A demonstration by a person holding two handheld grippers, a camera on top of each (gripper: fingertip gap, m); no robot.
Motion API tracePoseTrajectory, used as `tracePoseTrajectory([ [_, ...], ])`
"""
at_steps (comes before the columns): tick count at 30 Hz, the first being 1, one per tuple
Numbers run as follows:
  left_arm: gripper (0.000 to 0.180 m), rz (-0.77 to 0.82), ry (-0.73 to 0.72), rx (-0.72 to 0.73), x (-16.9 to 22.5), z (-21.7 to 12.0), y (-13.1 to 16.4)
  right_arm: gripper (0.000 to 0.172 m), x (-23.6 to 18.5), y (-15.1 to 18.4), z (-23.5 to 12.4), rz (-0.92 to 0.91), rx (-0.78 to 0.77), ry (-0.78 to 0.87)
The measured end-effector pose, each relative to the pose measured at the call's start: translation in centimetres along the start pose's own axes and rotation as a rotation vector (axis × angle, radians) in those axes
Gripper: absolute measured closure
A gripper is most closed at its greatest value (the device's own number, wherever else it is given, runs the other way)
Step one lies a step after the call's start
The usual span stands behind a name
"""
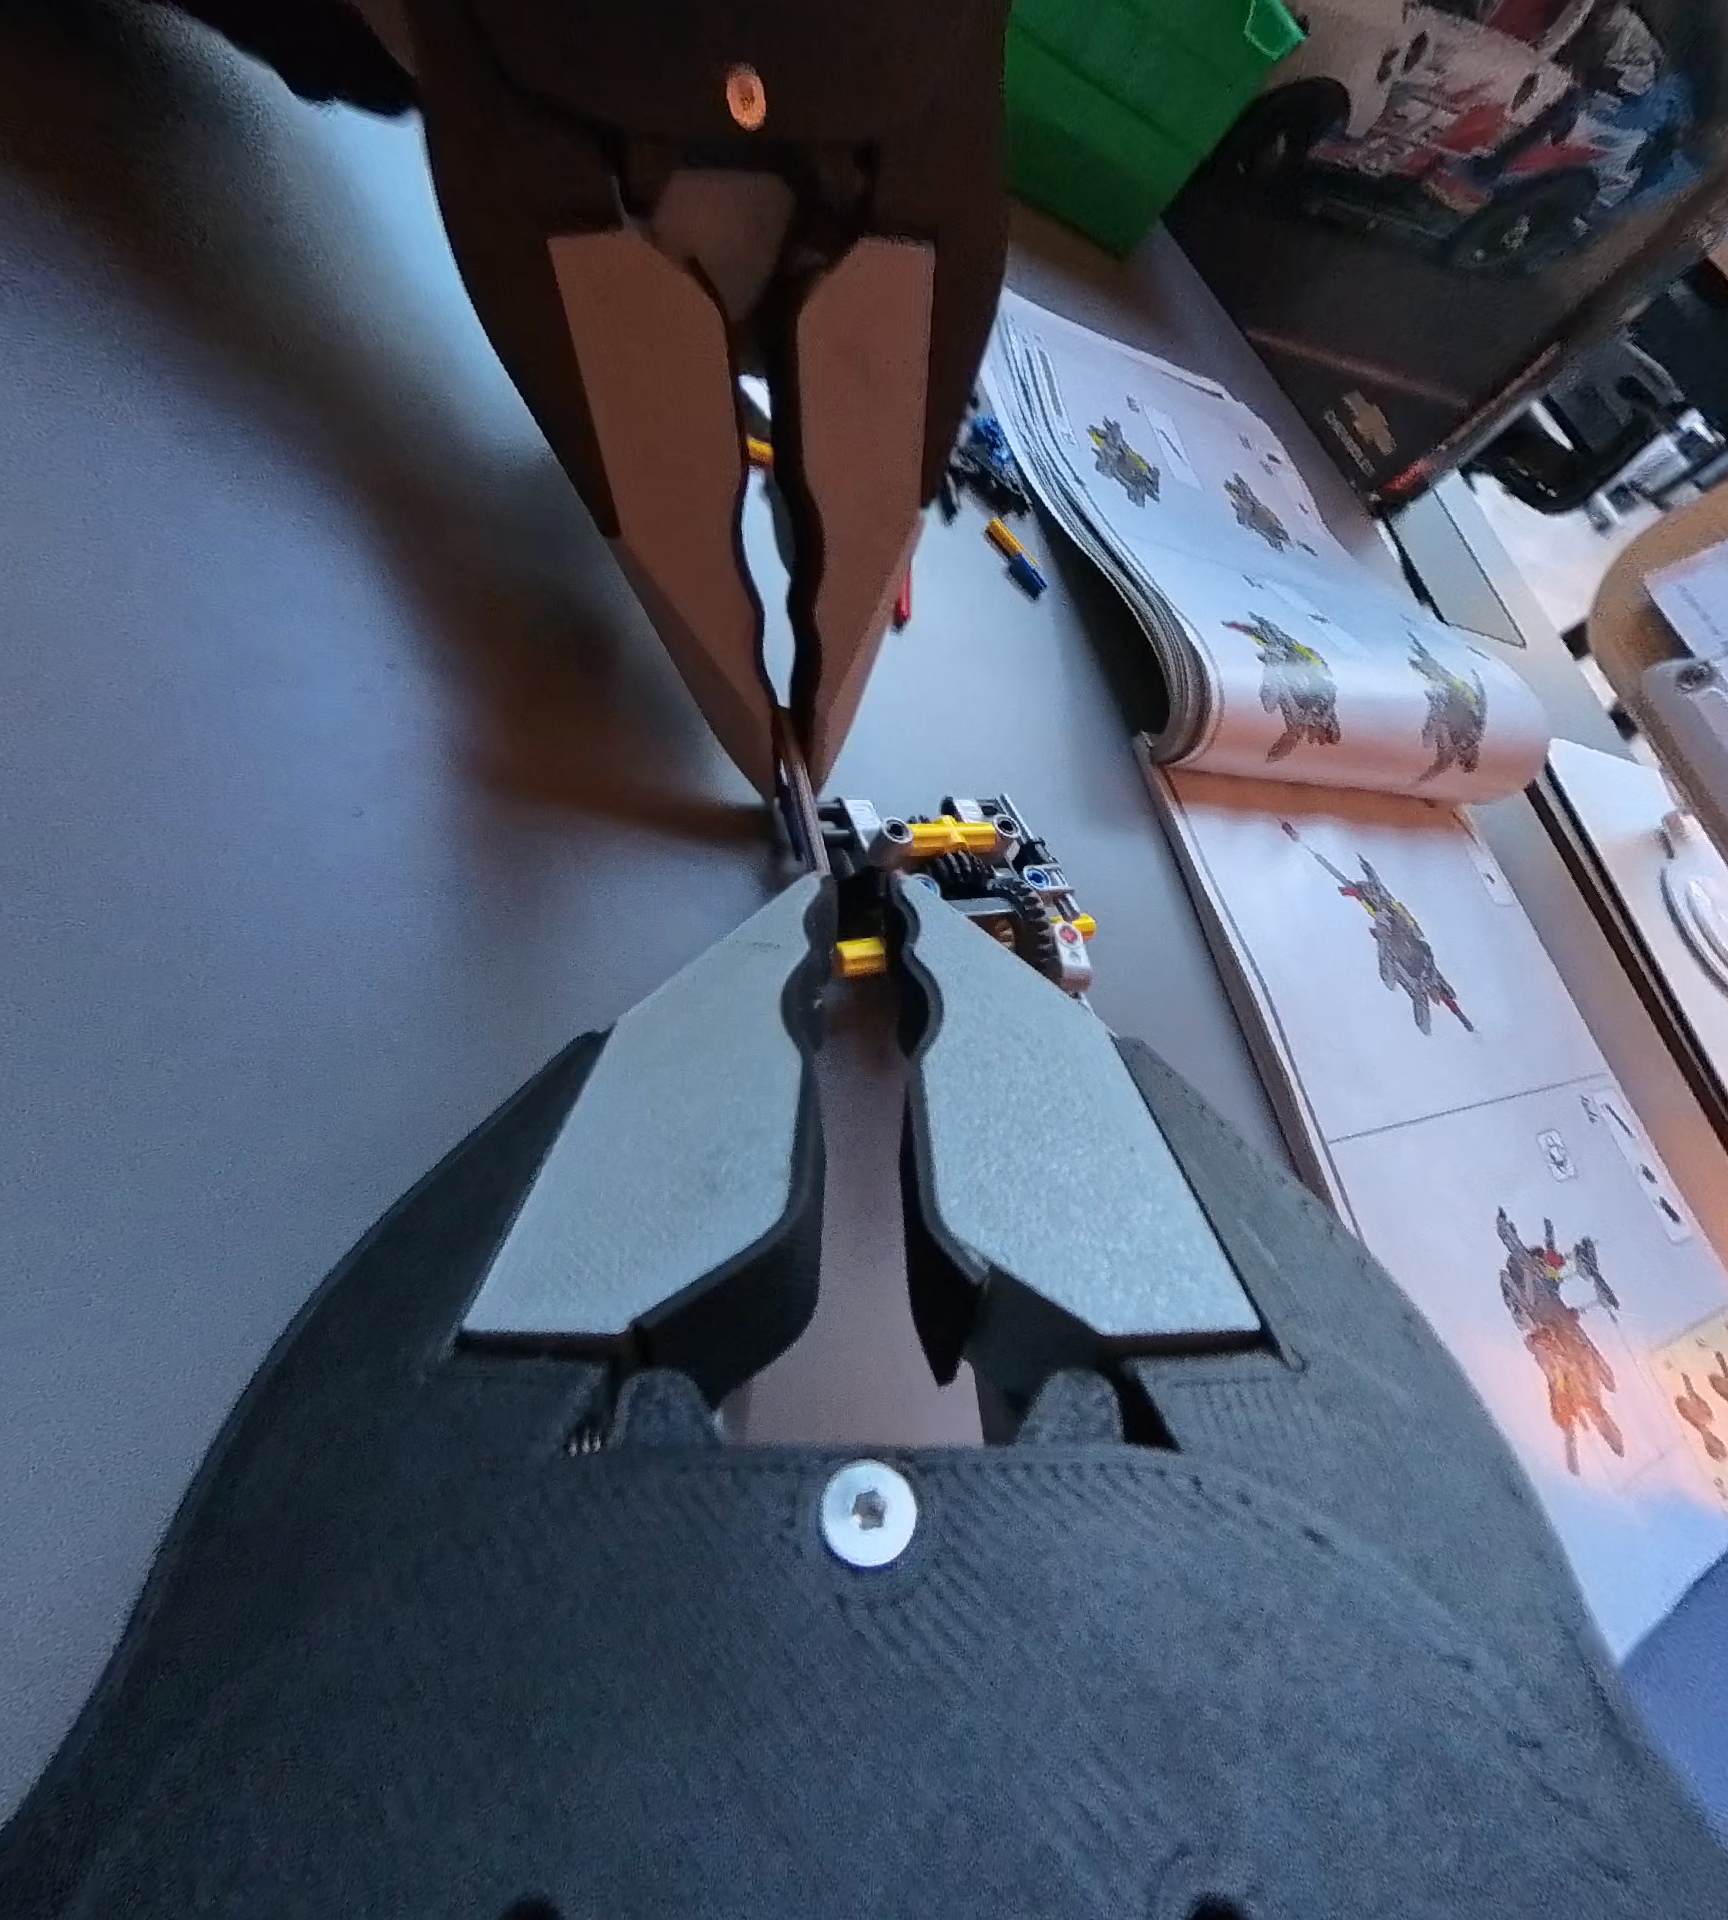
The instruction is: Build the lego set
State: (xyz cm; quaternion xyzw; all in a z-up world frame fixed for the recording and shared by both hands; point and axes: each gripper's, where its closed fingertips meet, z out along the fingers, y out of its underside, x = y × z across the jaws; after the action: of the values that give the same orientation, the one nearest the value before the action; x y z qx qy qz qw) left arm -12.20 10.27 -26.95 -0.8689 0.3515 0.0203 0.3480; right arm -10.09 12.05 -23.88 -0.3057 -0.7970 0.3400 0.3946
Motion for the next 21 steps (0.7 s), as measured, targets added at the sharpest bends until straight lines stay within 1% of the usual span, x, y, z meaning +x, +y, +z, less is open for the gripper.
tracePoseTrajectory([
  [4,0.179,-0.012,-0.031,0.07,-0.6,-0.5,-0.6,0.167,0.4,0.8,0.8,-0.039,-0.065,0.036],
  [7,0.178,0.013,-0.059,0.06,-0.7,-0.3,-0.2,0.172,-0.1,0.0,1.1,-0.071,-0.036,0.018],
  [10,0.178,0.054,-0.071,0.056,-0.6,-0.3,0.0,0.171,0.0,-0.5,1.1,-0.114,-0.03,0.045],
  [15,0.179,0.007,-0.048,0.067,-1.0,-0.3,0.5,0.166,0.2,0.3,1.5,-0.088,-0.064,0.035],
  [19,0.178,-0.036,0.04,0.021,0.1,-0.6,1.1,0.166,0.2,0.8,1.5,-0.094,-0.083,0.037],
  [21,0.178,-0.05,0.052,-0.014,0.3,-1.0,1.6,0.166,0.5,0.8,1.4,-0.078,-0.077,0.041],
])
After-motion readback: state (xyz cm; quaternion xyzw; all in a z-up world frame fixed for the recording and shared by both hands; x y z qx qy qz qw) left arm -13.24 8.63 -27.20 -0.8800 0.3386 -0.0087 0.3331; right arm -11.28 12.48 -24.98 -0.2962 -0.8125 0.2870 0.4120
